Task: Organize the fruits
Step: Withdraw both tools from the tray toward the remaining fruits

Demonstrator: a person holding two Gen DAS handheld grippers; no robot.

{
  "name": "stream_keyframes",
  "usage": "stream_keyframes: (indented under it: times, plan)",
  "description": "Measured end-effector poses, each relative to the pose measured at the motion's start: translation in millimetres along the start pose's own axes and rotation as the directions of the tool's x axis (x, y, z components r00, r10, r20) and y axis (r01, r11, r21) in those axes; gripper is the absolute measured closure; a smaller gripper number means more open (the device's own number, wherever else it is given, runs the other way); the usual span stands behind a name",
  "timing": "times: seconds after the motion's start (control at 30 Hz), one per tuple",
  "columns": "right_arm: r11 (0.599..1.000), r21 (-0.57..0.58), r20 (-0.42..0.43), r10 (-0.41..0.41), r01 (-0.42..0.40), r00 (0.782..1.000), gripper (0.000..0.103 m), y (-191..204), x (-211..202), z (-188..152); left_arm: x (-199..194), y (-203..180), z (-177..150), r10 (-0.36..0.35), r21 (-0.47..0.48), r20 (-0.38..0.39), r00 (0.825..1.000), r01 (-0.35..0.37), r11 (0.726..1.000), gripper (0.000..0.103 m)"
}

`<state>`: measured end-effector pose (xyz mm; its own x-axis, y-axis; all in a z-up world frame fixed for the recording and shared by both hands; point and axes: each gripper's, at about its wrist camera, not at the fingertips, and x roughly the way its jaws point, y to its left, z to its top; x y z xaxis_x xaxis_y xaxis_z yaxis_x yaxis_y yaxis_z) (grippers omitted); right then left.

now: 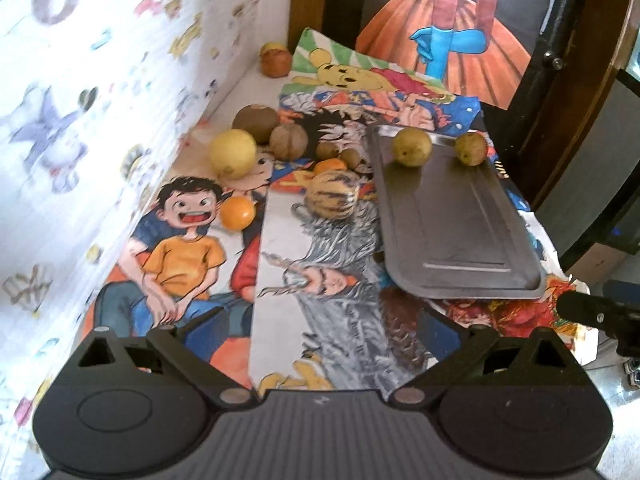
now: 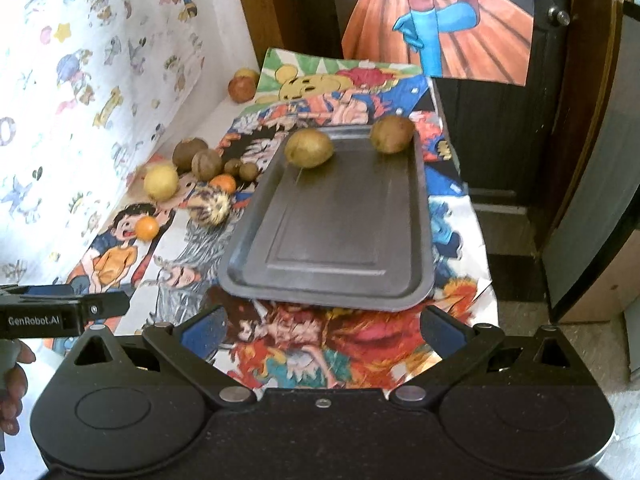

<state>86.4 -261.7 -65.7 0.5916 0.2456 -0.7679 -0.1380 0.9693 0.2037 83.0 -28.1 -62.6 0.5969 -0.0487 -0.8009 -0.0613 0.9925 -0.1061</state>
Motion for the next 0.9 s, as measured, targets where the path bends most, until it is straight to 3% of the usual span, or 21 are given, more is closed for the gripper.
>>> stream_keyframes:
  times: [0.37,0.63,0.9]
  plan:
    - [0.998,-0.036,-0.077,0.054,-0.057,0.996,0.001,20,17,-7,-1,26,-12,0.06,-0.046,-0.039,0.997,-0.062,0.997,0.001]
    - [0.982,-0.163,-0.098,0.076,-0.092,0.992,0.001,39,23,7,2,46,-17,0.116,-0.111,-0.07,0.991,-0.123,0.986,0.001]
    - [0.942,-0.303,-0.128,0.107,-0.142,0.986,0.001,51,45,34,11,62,-4,0.156,-0.188,-0.073,0.985,-0.167,0.968,0.001]
